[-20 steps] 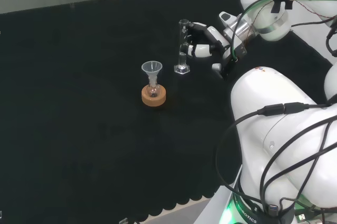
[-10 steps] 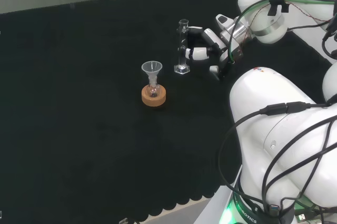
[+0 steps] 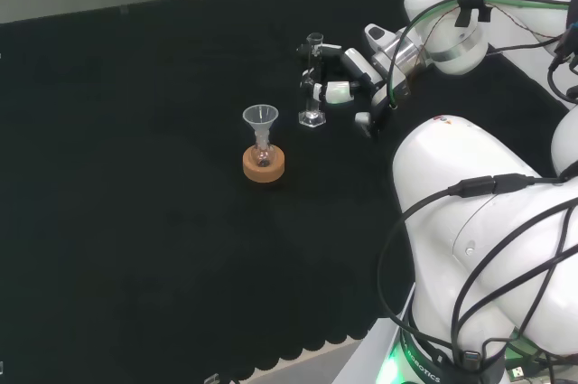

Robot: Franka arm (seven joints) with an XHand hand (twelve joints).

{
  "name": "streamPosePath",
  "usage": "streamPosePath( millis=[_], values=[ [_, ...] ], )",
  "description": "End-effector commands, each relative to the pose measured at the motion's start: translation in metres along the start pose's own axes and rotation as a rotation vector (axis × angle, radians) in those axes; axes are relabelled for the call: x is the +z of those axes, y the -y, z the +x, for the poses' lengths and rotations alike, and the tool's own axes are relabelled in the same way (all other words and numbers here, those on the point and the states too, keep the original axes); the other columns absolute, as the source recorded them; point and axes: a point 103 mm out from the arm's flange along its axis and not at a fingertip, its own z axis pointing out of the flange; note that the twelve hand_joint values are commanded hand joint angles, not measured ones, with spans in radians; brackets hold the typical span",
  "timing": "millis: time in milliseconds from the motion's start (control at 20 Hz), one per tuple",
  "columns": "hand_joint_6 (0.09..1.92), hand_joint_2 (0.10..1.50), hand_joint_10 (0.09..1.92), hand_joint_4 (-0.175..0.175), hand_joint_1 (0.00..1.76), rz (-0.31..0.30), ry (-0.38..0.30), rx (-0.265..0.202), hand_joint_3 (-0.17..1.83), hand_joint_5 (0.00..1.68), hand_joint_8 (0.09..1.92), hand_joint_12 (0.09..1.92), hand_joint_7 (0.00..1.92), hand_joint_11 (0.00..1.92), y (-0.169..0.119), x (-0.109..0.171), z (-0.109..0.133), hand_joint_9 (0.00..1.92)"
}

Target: Pick up the graduated cylinder.

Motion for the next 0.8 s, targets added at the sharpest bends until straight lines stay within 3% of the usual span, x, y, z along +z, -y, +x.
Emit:
streamPosePath(
  millis=[50, 800],
  values=[
    [0.19, 0.63, 0.37, 0.04, 1.1, -0.013, -0.022, -0.005, 0.64, 0.69, 0.5, 1.15, 0.68, 0.65, 0.0019, 0.0046, -0.0014, 0.91],
    [0.39, 0.67, 0.27, 0.051, 1.12, -0.02, -0.052, -0.006, 0.64, 0.71, 0.47, 1.09, 0.73, 0.74, 0.0001, 0.0082, -0.0068, 1.0]
  ],
)
